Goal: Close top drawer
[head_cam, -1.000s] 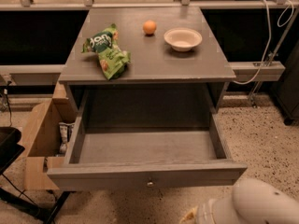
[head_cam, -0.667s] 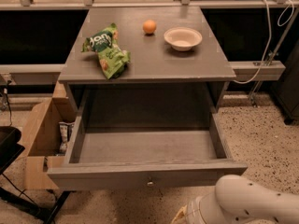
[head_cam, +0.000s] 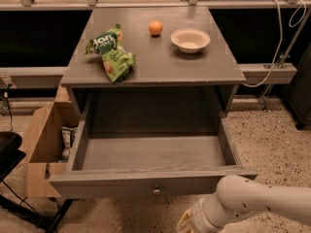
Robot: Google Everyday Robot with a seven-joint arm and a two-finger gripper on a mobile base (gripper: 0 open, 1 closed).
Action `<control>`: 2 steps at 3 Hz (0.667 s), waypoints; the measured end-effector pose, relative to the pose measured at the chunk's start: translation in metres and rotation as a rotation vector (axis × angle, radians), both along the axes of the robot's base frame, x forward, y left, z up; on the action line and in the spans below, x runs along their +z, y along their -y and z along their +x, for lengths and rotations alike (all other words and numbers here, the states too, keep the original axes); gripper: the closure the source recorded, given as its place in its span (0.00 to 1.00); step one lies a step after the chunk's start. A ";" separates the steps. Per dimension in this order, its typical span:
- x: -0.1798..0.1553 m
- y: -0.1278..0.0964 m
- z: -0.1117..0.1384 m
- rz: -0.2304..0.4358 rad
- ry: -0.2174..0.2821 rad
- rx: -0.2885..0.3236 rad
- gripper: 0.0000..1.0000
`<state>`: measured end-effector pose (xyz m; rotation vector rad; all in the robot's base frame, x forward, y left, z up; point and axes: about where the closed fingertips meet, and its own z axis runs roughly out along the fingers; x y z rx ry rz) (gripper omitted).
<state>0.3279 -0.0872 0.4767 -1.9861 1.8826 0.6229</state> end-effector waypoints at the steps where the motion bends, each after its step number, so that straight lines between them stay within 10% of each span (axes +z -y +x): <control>1: -0.014 0.018 0.018 -0.016 0.002 -0.022 1.00; 2: -0.017 0.027 0.029 -0.022 0.007 -0.034 1.00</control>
Offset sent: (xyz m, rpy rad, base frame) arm 0.0451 -0.0392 -0.0203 -0.0297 -0.0180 -0.0529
